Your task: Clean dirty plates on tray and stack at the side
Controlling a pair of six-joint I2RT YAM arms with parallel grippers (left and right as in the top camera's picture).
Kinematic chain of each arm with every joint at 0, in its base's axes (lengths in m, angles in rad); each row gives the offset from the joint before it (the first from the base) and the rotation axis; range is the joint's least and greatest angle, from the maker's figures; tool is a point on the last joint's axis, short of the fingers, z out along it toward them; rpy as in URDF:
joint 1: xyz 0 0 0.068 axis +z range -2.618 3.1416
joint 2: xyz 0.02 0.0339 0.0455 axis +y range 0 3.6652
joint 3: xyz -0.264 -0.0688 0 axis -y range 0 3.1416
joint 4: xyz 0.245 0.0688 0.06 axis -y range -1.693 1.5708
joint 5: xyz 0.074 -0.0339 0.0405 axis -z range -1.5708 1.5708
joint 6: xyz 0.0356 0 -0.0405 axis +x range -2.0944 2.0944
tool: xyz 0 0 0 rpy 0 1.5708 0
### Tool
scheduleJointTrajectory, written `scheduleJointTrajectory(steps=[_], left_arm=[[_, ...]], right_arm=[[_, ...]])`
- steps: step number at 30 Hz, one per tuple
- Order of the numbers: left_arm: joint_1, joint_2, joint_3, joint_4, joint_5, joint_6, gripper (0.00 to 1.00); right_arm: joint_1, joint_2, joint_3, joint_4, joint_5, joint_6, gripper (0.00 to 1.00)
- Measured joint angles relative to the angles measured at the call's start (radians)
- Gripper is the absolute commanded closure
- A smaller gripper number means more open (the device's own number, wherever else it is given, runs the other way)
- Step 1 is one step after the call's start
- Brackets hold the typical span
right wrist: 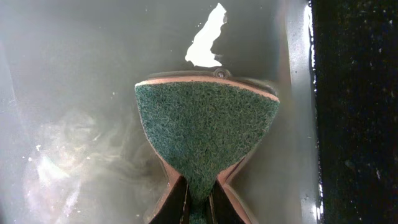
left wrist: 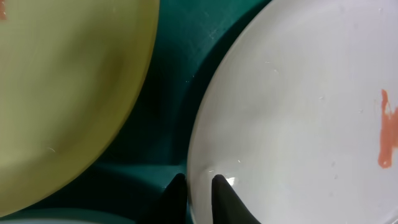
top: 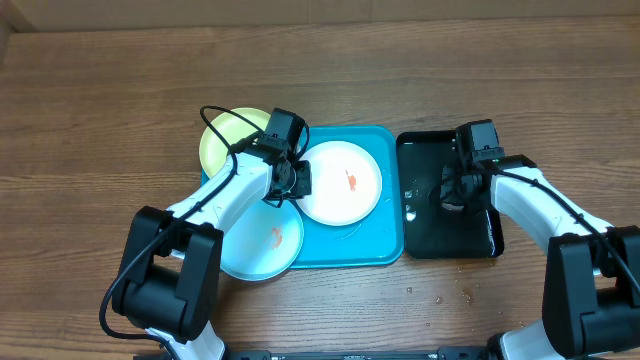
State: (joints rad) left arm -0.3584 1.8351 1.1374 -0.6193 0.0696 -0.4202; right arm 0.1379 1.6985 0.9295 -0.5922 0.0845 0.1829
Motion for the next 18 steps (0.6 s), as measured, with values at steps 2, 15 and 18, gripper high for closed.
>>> scheduleJointTrajectory(steps=[2, 15, 18], left_arm=[[0.0, 0.0, 0.0, 0.0, 0.0, 0.0, 0.87], [0.019, 0.0, 0.0, 0.003, 0.002, 0.0, 0.96], [0.03, 0.0, 0.0, 0.002, 0.004, 0.0, 0.96]], right_arm=[[0.0, 0.0, 0.0, 0.0, 0.0, 0.0, 0.96], [0.0, 0.002, 0.048, -0.095, -0.016, 0.0, 0.96], [0.0, 0.002, 0.096, -0.15, -0.019, -0.001, 0.96]])
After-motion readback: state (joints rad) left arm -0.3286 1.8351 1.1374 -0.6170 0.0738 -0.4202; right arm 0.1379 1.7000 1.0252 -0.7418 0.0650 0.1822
